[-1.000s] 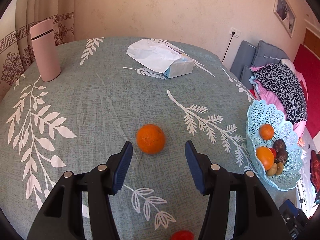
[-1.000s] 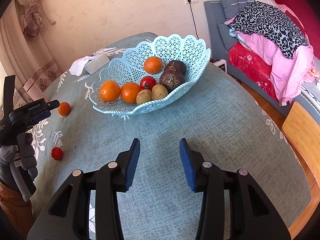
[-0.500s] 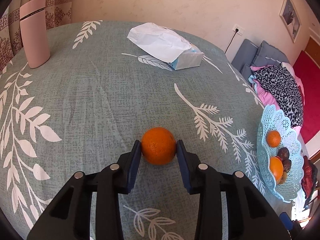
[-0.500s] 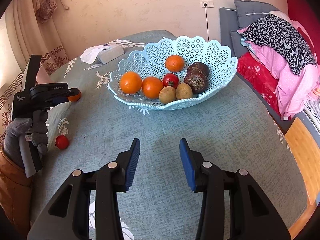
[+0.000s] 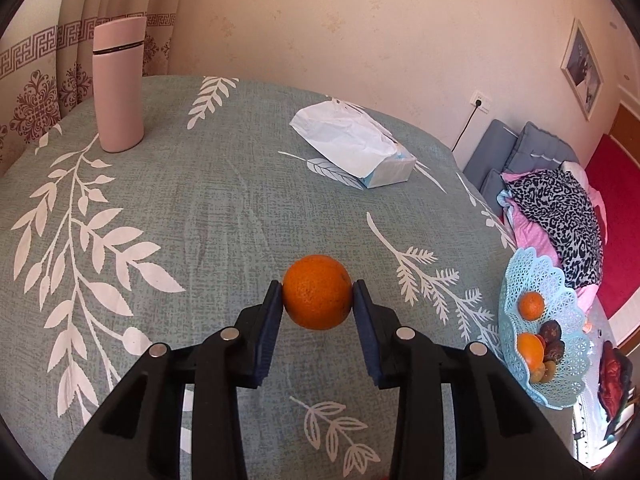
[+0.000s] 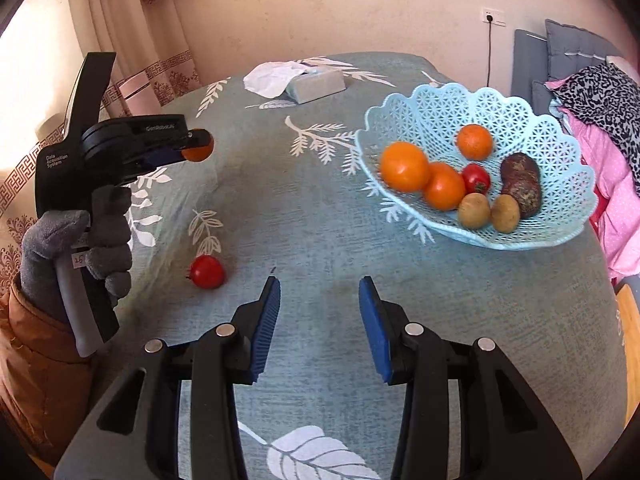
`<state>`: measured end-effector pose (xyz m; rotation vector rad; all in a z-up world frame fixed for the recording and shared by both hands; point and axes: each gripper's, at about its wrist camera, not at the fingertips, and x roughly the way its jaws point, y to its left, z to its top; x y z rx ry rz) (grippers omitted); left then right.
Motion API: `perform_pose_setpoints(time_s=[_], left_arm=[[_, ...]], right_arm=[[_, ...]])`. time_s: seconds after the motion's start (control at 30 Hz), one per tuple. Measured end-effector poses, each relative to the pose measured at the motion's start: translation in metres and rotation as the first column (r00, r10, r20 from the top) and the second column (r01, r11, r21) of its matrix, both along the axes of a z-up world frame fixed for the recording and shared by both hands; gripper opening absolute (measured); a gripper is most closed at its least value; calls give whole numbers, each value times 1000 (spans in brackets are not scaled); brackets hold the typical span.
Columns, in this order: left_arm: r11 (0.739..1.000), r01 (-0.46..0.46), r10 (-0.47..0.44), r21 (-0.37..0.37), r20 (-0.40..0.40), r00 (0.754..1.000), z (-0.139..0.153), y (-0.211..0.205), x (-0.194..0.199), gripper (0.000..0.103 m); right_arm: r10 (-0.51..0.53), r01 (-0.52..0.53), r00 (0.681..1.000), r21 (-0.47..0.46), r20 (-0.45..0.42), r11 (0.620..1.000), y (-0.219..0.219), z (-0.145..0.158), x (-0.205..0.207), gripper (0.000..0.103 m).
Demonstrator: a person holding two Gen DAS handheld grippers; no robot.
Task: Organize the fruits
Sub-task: 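Close the right tool on the second red tomato while the left tool holds the tangerine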
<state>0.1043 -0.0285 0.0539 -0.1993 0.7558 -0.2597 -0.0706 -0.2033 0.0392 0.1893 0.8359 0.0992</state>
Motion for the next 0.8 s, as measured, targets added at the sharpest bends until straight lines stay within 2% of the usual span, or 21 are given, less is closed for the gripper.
perform_pose_setpoints(time_s=[0.13,0.33,0.73,0.8], left_arm=[[999,-37,36,29,18,999,0,5,0,36],[999,-48,47,25,21,999,0,8,1,36],[999,-51,51,9,18,999,0,10,0,36],[999,-50,50,8,17,999,0,10,0,36]], right_arm=[[76,-75,997,28,-33,997,25,-6,13,42],[160,-158,986,35,-52,987,53,-8,29,42],[187,-185,979,29,-82,982,72,-19,51,42],[186,-185,979,22,-80,982,73,-19,52,38]])
